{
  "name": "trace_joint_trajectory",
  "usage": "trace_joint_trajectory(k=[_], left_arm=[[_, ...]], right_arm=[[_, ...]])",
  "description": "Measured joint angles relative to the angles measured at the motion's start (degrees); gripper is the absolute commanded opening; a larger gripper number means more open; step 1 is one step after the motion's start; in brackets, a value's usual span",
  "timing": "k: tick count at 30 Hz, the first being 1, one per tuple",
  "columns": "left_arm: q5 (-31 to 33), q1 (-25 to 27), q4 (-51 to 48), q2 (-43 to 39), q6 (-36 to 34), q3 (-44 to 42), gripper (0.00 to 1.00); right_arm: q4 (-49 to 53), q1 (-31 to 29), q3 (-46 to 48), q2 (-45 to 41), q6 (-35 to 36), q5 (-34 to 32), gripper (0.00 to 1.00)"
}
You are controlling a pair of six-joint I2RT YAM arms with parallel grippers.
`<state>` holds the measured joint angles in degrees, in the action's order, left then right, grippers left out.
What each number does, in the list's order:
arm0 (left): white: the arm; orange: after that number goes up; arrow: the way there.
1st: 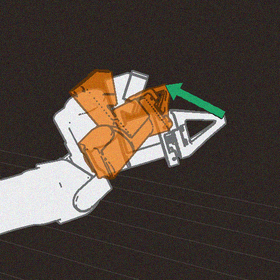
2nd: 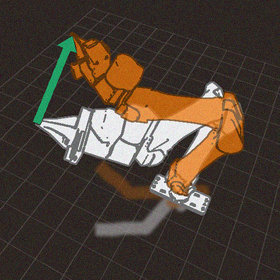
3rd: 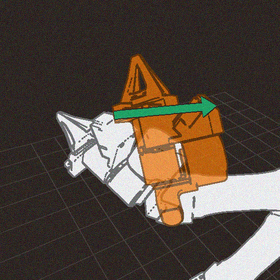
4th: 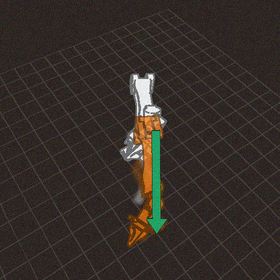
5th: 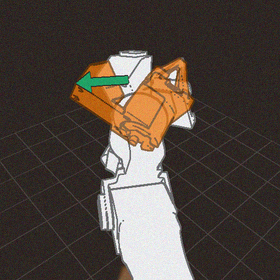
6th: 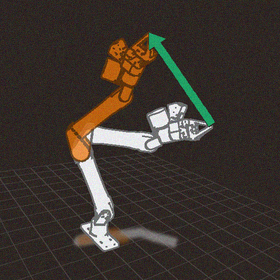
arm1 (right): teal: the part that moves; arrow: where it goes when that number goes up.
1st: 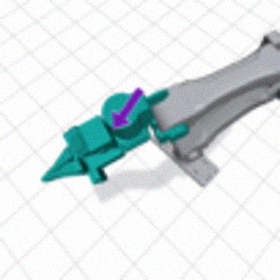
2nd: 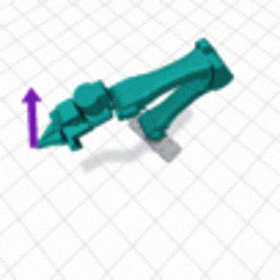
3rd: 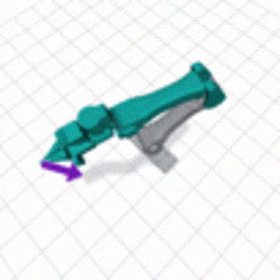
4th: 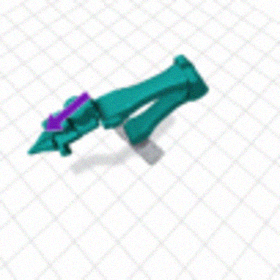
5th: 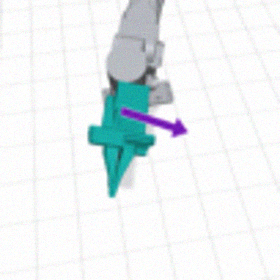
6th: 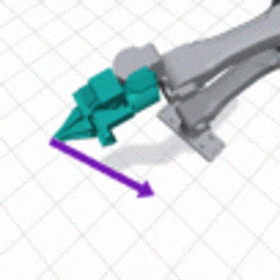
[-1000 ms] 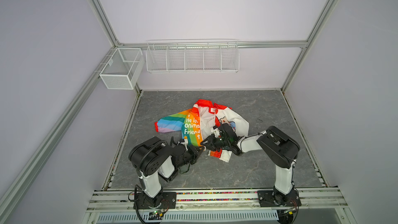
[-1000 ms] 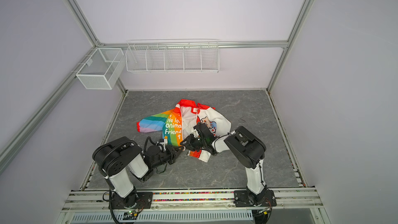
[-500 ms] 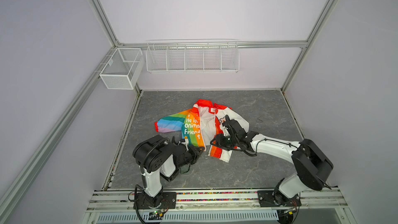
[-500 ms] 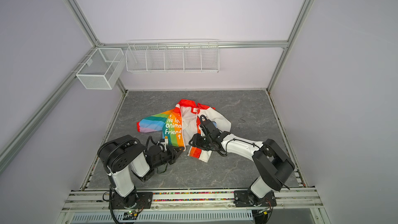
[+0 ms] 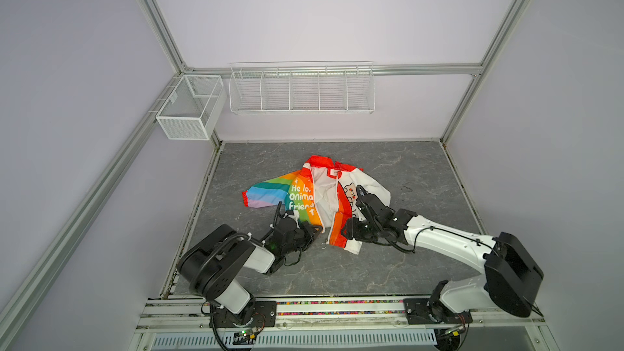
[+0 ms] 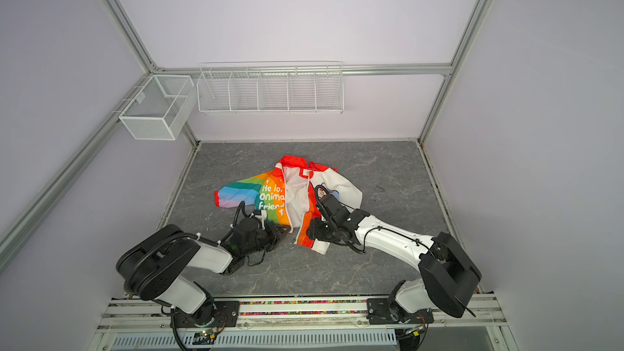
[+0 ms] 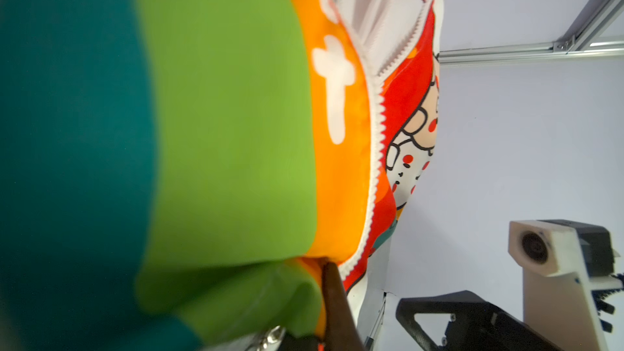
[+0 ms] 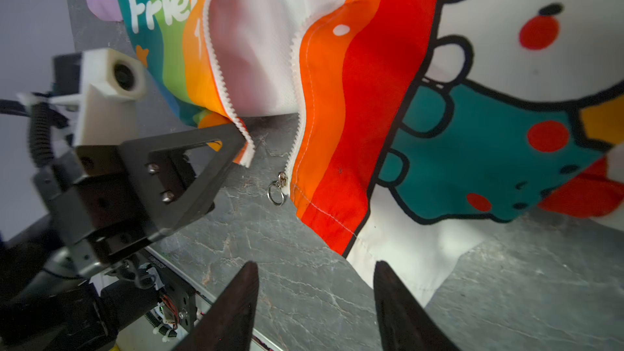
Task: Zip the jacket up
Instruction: 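Open the right gripper and draw it back from the white edge while the left holds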
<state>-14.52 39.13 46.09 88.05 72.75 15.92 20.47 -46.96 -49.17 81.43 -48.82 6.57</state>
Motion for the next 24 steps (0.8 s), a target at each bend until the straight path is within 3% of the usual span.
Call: trace_joint_trajectory(k=[7,13,16,23,24], left_arm=[[0.9,0.0,-9.4,-1.6,-3.1,2.5,0.0],[2.9,0.5,-18.1,-6.6,-6.2,2.6,0.0],[4.7,1.0,-24.4,-12.5,-9.2,3.5,0.0],[7.0,1.1,-29.8,-17.3,-14.0,4.7,0.0],[7.1,1.1,-29.8,-17.2,-14.3,4.4,0.0]], right_arm=[[1.2,-2.0,0.0,-0.8,0.6,-2.3,0.72],[2.2,-4.1,0.0,-6.5,-1.0,-6.3,0.73],[2.1,-4.1,0.1,-8.1,-2.6,-7.8,0.85],[-2.7,-4.2,4.8,-9.0,-5.4,-9.2,0.9],[-2.7,-4.2,5.0,-9.0,-5.8,-9.4,1.0]])
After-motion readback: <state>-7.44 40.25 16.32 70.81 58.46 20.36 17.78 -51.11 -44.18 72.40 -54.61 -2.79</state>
